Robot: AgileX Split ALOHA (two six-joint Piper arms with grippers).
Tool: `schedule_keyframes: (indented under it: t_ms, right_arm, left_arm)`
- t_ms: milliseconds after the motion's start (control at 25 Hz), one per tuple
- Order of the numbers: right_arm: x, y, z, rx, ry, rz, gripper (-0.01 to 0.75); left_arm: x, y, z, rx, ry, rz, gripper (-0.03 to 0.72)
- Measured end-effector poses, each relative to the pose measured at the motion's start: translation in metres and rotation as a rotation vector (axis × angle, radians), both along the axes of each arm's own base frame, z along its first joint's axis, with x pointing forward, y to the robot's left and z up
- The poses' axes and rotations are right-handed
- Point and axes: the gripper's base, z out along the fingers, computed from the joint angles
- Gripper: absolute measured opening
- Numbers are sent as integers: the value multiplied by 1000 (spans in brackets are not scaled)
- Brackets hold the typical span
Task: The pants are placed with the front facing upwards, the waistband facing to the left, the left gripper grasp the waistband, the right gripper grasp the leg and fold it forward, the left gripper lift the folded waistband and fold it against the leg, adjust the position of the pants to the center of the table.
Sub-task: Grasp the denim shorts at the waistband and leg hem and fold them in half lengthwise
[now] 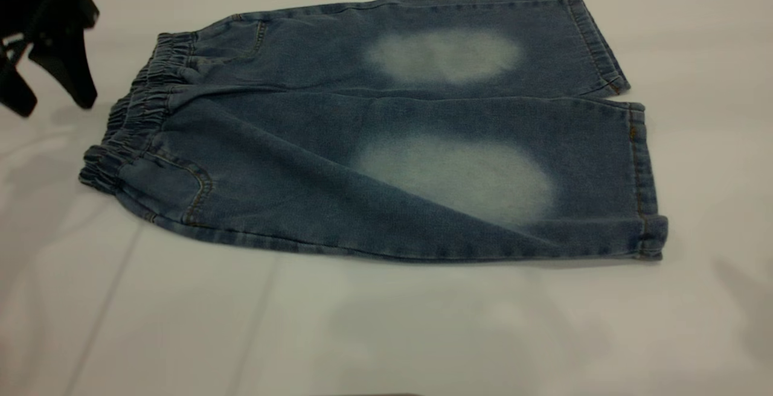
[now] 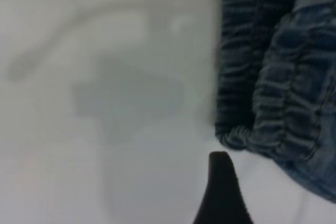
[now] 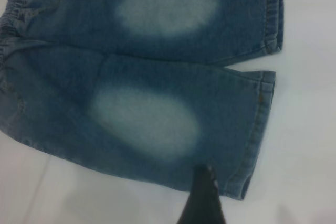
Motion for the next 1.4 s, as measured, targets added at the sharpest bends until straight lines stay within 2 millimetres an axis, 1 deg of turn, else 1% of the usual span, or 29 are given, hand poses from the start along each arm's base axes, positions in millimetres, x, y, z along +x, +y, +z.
schedule_keyframes:
  t_ms: [160,320,560,760,880,1040,1400]
  right_arm:
    - [0,0,0,-1,0,1,497]
    - [0,0,0,-1,0,1,497]
    - [0,0,0,-1,0,1,497]
    - [0,0,0,-1,0,1,497]
    - [0,0,0,-1,0,1,497]
    - [0,0,0,-1,-1,1,497]
    - [0,0,0,-2,-1,1,497]
  left_arm:
    - [-9,7,-12,2,0,32,461]
    - [-17,8,-22,2,-4,44,461]
    - [-16,8,-30,2,-31,64,461]
    - [-16,9,-56,-3,12,94,461]
    - [-14,9,-67,-4,15,102,461]
    - [-13,9,-72,-6,8,110,461]
    - [-12,8,-74,-13,2,119,459]
